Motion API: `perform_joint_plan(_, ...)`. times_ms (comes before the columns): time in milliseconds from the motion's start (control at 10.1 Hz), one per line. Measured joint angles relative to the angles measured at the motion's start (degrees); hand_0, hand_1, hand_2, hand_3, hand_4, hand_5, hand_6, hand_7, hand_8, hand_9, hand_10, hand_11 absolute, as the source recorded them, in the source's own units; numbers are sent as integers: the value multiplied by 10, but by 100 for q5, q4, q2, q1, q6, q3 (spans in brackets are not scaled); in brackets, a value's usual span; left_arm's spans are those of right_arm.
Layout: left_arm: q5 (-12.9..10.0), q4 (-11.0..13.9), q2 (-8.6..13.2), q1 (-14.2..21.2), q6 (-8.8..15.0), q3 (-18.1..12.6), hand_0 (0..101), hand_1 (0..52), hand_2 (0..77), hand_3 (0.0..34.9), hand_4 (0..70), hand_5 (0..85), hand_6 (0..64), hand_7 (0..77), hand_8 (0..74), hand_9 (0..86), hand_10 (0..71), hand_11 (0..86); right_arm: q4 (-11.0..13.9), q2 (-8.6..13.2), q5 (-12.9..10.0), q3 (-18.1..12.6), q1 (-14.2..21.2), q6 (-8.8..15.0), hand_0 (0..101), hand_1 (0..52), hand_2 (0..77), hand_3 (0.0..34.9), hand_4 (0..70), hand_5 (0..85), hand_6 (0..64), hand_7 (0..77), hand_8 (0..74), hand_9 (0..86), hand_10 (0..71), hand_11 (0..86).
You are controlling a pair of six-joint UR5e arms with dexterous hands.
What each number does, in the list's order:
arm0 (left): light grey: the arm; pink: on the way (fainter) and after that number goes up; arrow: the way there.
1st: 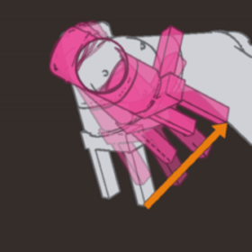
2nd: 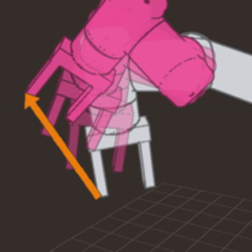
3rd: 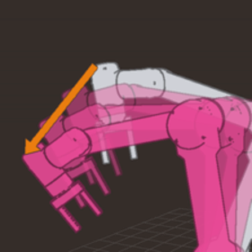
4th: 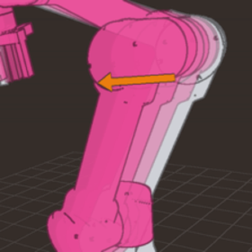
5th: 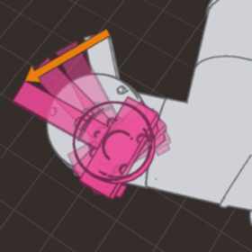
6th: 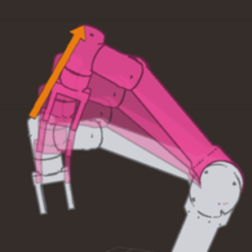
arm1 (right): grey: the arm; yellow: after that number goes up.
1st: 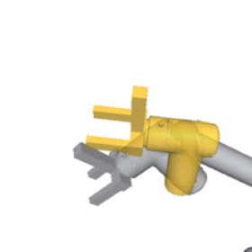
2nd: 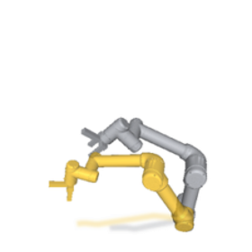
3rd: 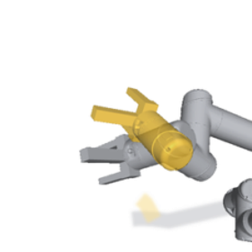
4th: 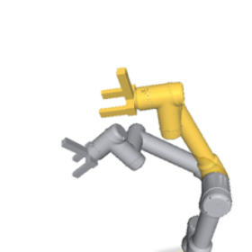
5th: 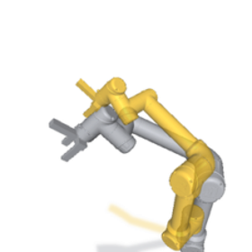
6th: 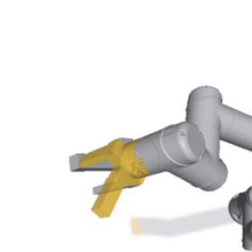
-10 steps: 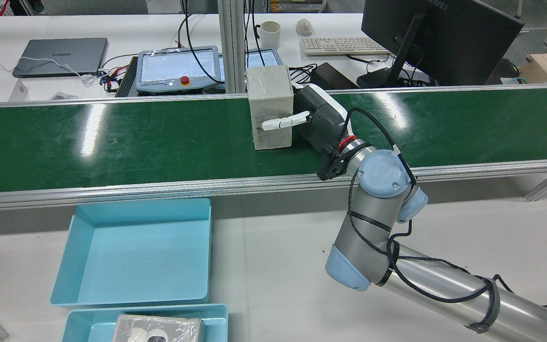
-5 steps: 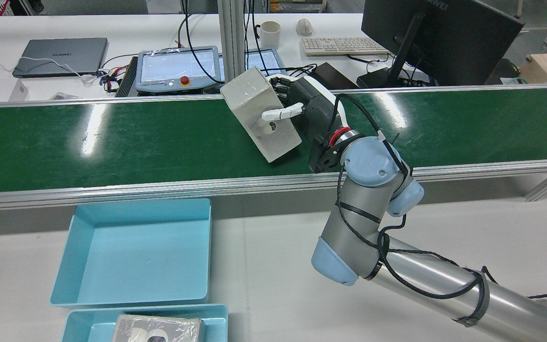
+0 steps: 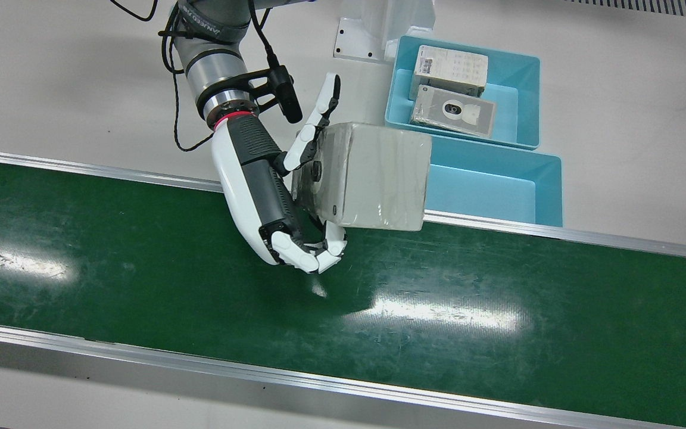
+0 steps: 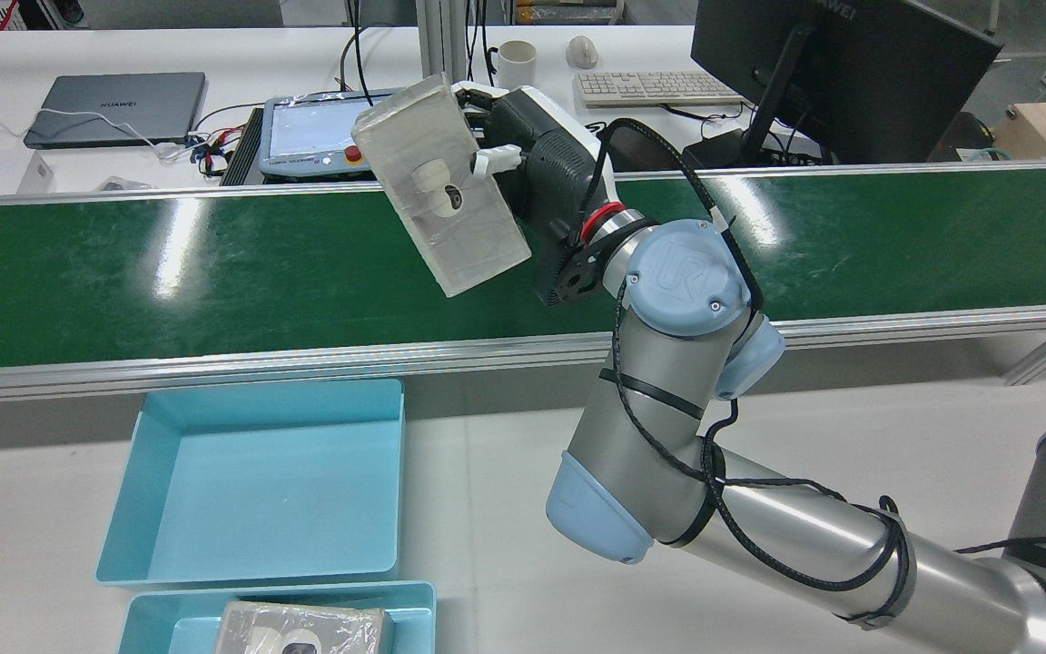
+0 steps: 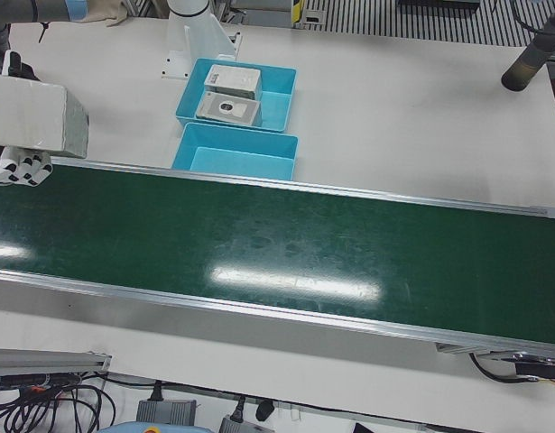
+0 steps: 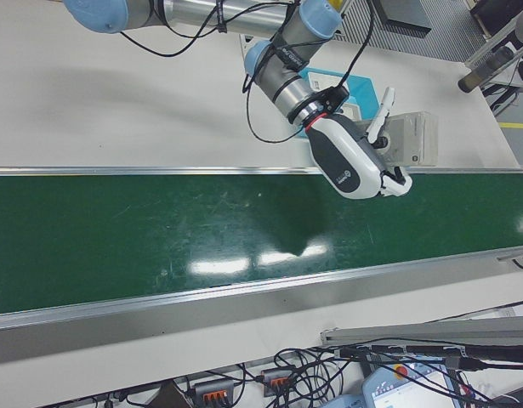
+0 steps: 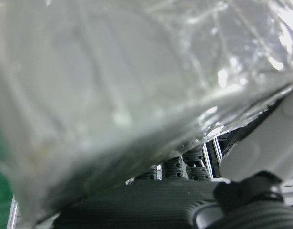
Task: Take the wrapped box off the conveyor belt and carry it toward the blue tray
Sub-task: 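Carry the held box with the right hand toward the blue tray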
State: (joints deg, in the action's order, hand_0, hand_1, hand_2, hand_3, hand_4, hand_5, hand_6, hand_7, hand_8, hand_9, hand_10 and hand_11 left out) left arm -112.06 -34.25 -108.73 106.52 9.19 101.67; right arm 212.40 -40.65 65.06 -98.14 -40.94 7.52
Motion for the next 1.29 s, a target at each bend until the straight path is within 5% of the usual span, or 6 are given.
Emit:
perform_joint_plan(99, 0, 0, 0, 0, 0, 0, 0, 0, 11, 0, 0, 11, 5, 5, 5, 5, 5, 5, 29, 157, 3, -23, 107, 79, 427, 0, 11, 0, 262, 704, 475, 704, 709, 758, 496, 714)
perform_joint_plan(297, 0, 0, 0, 0, 0, 0, 0, 0, 11, 0, 0, 11, 0, 5, 5, 5, 5, 5, 53, 472, 4, -20, 428, 358, 421, 0, 65, 0, 273, 698, 480, 698, 693, 753, 709, 774)
perform_joint_plan(595, 0, 0, 0, 0, 0, 0, 0, 0, 11, 0, 0, 11, 5, 5, 5, 5, 5, 5, 82, 839, -15, 43, 1010, 784, 421, 0, 98, 0, 273, 698, 480, 698, 698, 753, 698, 780)
perform_joint_plan(1090, 0, 0, 0, 0, 0, 0, 0, 0, 11, 0, 0, 11, 5, 5, 5, 5, 5, 5, -147, 886, 141, 486, 1407, 935, 429, 0, 120, 0, 273, 698, 480, 698, 605, 709, 611, 753)
perform_joint_plan(1189, 0, 0, 0, 0, 0, 0, 0, 0, 5, 0, 0, 11, 5, 5, 5, 5, 0, 5, -200, 1019, 312, 715, 1425, 932, 460, 0, 120, 0, 267, 687, 447, 709, 475, 0, 485, 725)
perform_joint_plan(1288, 0, 0, 0, 0, 0, 0, 0, 0, 11, 0, 0, 11, 5, 5, 5, 5, 5, 5, -227, 1167, 453, 914, 1433, 927, 469, 0, 147, 0, 229, 687, 371, 725, 371, 16, 371, 196)
